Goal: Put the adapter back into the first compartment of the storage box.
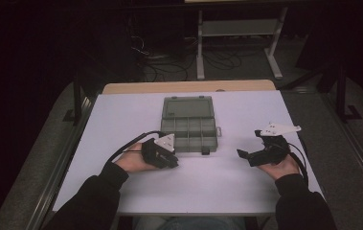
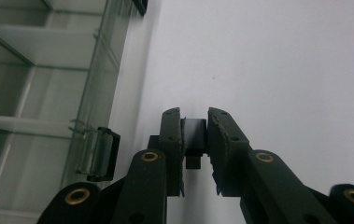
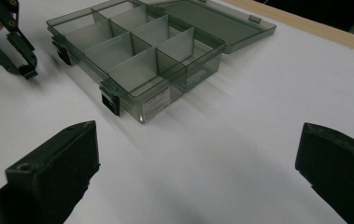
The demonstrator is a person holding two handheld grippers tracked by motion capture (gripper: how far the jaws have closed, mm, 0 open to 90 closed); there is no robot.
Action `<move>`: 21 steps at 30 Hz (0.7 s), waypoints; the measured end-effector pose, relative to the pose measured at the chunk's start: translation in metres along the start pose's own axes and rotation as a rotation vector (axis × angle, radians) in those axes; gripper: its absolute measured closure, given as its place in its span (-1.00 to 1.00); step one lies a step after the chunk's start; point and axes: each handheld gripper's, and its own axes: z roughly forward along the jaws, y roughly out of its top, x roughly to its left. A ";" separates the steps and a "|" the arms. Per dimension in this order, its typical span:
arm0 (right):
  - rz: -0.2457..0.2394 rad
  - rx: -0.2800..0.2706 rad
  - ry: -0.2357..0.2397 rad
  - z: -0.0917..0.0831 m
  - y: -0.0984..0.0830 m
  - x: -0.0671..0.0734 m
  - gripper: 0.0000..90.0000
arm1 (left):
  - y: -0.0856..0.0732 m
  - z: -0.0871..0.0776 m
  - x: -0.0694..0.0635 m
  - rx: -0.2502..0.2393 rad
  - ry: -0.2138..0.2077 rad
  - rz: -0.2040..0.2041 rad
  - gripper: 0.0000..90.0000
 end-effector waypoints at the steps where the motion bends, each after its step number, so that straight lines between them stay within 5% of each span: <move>1: 0.000 0.000 0.000 0.000 0.000 0.000 -1.00 | 0.000 0.000 0.000 0.000 0.000 0.000 0.69; 14: -0.014 0.005 0.001 0.001 0.000 0.002 -1.00 | 0.008 -0.026 0.007 -0.052 0.004 -0.013 0.69; 21: -0.017 0.004 -0.001 0.001 0.001 0.003 -1.00 | 0.014 -0.034 0.014 -0.038 0.000 -0.007 0.69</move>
